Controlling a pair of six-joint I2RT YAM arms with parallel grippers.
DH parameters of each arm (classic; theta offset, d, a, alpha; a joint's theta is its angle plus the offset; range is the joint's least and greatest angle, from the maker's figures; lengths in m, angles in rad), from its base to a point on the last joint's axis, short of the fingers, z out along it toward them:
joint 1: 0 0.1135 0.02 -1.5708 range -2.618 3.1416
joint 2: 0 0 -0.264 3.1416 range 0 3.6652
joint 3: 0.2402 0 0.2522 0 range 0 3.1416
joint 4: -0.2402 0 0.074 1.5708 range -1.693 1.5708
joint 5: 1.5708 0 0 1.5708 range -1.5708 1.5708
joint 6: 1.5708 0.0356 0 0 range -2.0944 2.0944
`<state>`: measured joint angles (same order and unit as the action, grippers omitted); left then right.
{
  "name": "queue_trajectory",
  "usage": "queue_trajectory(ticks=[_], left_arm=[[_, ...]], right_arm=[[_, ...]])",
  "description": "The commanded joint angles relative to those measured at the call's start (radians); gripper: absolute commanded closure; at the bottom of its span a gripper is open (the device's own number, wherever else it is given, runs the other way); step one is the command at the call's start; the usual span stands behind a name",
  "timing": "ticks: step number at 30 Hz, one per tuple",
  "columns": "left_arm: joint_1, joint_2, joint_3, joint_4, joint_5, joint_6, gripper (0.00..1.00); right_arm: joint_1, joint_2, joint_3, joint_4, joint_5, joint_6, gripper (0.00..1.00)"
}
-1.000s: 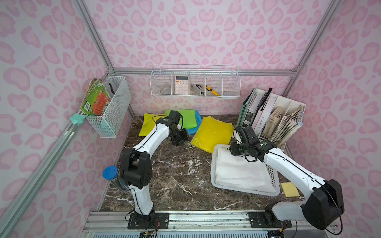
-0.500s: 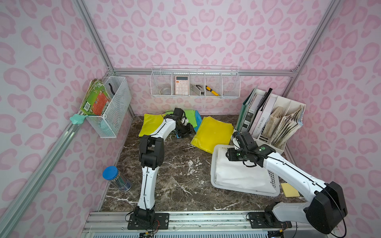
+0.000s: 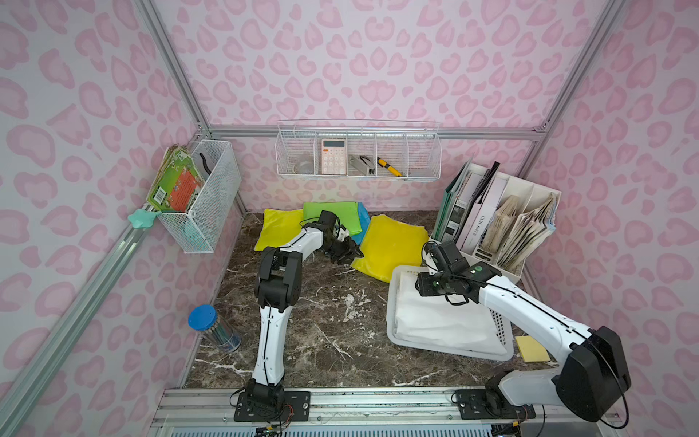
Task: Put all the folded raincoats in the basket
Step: Move the raincoat to the center of the board.
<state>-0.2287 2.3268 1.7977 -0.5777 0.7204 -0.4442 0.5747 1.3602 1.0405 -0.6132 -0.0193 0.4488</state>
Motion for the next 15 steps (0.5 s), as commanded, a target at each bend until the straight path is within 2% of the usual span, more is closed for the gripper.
queue_trajectory(ticks=[1, 6, 10, 15], left_arm=[[-0.005, -0.017, -0.027, 0.057, 0.036, -0.027, 0.55], [-0.008, -0.066, -0.112, 0.132, 0.06, -0.067, 0.58], [-0.012, -0.097, -0.165, 0.162, 0.065, -0.088, 0.67], [-0.028, -0.127, -0.242, 0.196, 0.06, -0.1, 0.71]], right_arm=[[0.001, -0.009, -0.011, 0.012, -0.01, 0.006, 0.53], [0.001, -0.011, -0.043, 0.024, -0.014, 0.01, 0.53], [0.0, -0.006, -0.054, 0.029, -0.022, 0.005, 0.53], [0.001, -0.004, -0.052, 0.035, -0.014, 0.0, 0.53]])
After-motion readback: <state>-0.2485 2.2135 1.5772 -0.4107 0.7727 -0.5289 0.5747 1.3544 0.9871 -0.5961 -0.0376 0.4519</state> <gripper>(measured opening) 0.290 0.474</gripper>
